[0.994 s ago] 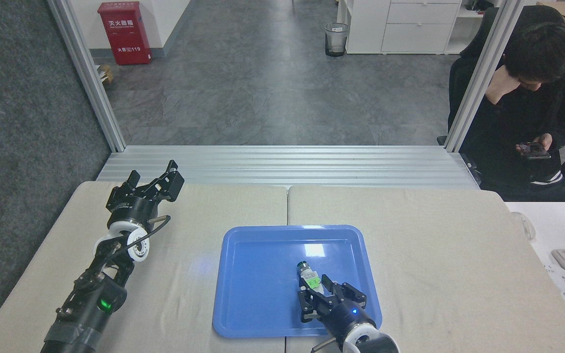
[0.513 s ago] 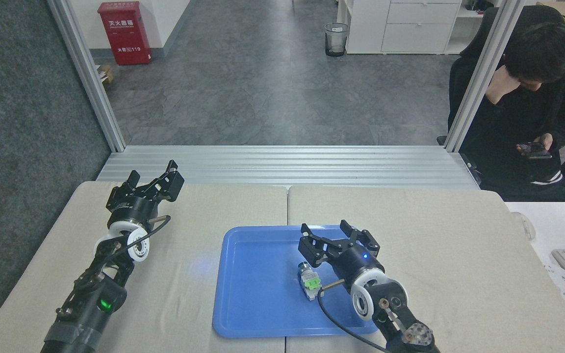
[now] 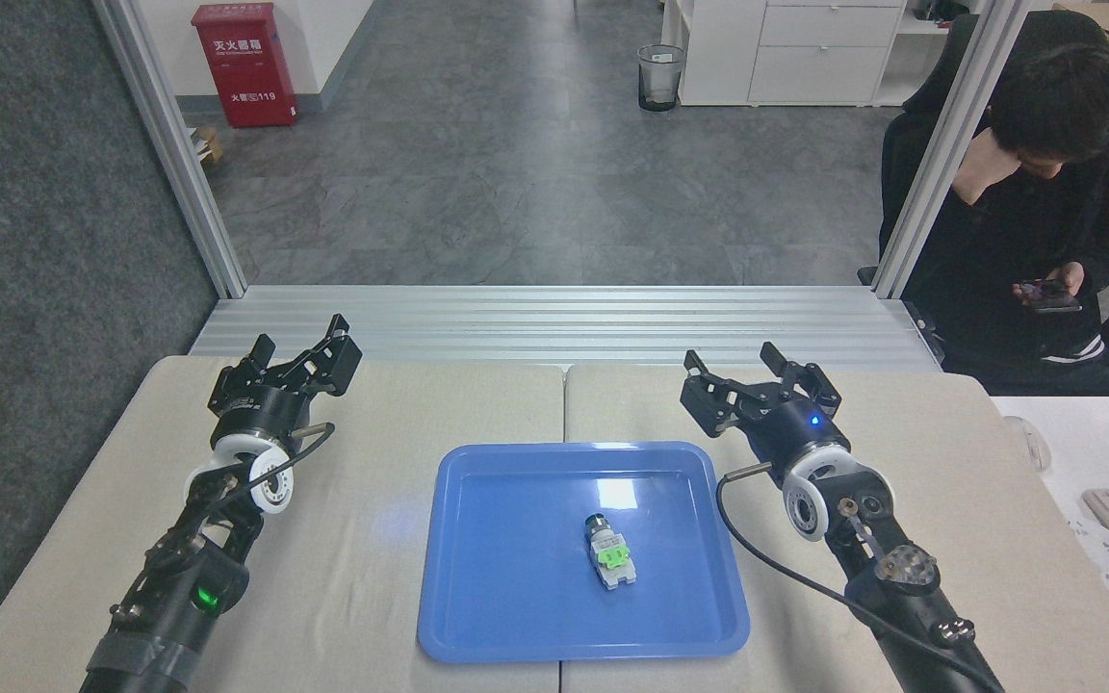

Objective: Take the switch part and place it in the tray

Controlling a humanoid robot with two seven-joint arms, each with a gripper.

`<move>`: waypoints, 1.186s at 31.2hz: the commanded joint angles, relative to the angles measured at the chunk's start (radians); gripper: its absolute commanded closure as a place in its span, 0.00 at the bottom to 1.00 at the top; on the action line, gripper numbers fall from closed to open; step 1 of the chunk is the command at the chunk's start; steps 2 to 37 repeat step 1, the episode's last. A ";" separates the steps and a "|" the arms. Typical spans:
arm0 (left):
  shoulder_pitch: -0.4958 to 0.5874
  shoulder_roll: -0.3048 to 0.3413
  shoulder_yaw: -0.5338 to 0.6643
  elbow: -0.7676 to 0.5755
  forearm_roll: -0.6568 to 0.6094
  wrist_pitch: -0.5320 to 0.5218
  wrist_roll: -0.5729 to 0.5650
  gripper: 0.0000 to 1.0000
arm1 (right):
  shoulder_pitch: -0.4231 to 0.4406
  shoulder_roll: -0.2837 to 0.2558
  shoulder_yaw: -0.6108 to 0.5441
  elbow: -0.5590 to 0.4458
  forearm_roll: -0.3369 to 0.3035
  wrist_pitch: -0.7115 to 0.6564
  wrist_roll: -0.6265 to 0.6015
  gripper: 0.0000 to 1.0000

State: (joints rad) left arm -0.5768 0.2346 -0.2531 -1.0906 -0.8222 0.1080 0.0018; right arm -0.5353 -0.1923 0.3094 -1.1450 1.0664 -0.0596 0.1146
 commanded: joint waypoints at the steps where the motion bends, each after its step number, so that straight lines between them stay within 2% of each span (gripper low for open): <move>1: 0.000 -0.001 0.000 0.000 0.000 -0.001 0.000 0.00 | -0.016 -0.117 -0.082 0.145 -0.005 -0.002 -0.087 0.00; 37: 0.000 -0.001 0.000 0.000 0.000 -0.001 0.000 0.00 | -0.016 -0.117 -0.082 0.145 -0.005 -0.002 -0.087 0.00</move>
